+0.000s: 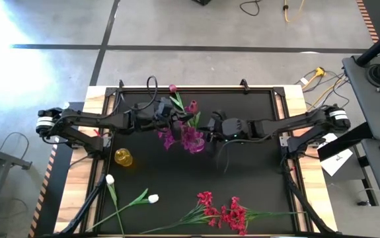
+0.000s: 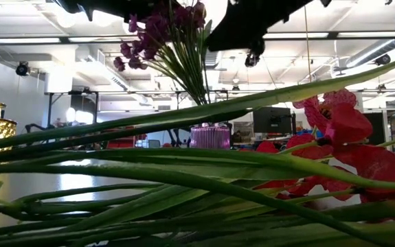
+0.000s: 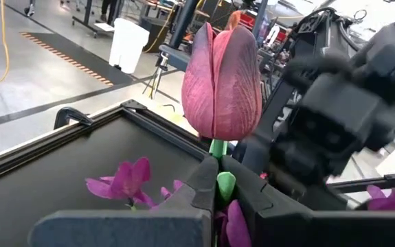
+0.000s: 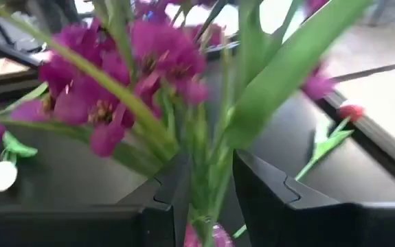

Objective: Sort flowers into vase by color
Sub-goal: Put the left red tulip into the violet flower vase

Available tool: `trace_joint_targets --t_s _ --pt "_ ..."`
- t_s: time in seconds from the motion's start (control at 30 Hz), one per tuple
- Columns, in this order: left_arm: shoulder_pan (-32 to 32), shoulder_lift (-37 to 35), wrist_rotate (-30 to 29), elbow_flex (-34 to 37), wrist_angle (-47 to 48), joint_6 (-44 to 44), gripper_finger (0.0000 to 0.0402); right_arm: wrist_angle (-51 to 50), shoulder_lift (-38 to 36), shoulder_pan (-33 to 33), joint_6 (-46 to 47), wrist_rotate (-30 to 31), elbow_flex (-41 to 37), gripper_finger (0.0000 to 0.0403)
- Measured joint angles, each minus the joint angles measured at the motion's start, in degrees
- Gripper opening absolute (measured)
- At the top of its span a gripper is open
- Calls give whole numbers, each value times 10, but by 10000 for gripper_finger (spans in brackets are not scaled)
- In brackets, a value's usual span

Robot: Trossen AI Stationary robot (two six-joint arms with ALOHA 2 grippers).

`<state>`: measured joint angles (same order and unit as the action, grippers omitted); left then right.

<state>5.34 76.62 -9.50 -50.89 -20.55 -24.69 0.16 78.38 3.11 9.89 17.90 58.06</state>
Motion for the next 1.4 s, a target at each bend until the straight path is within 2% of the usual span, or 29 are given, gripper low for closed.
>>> trace_joint_targets --t_s 0.33,0.73,1.17,1.27,1.4 --pt "-1 0 16 0 0 -1 0 -2 42 0 7 -12 0 73" --pt "0 0 28 0 0 -3 0 -32 20 -2 7 2 -1 70" --pt "-1 0 30 0 0 -9 0 18 58 -15 -9 1 -2 68" --pt "-1 0 30 0 0 -9 0 17 64 -15 -14 -1 -2 57" --pt "-1 0 31 0 0 -9 0 18 76 -14 -19 -2 -2 23"
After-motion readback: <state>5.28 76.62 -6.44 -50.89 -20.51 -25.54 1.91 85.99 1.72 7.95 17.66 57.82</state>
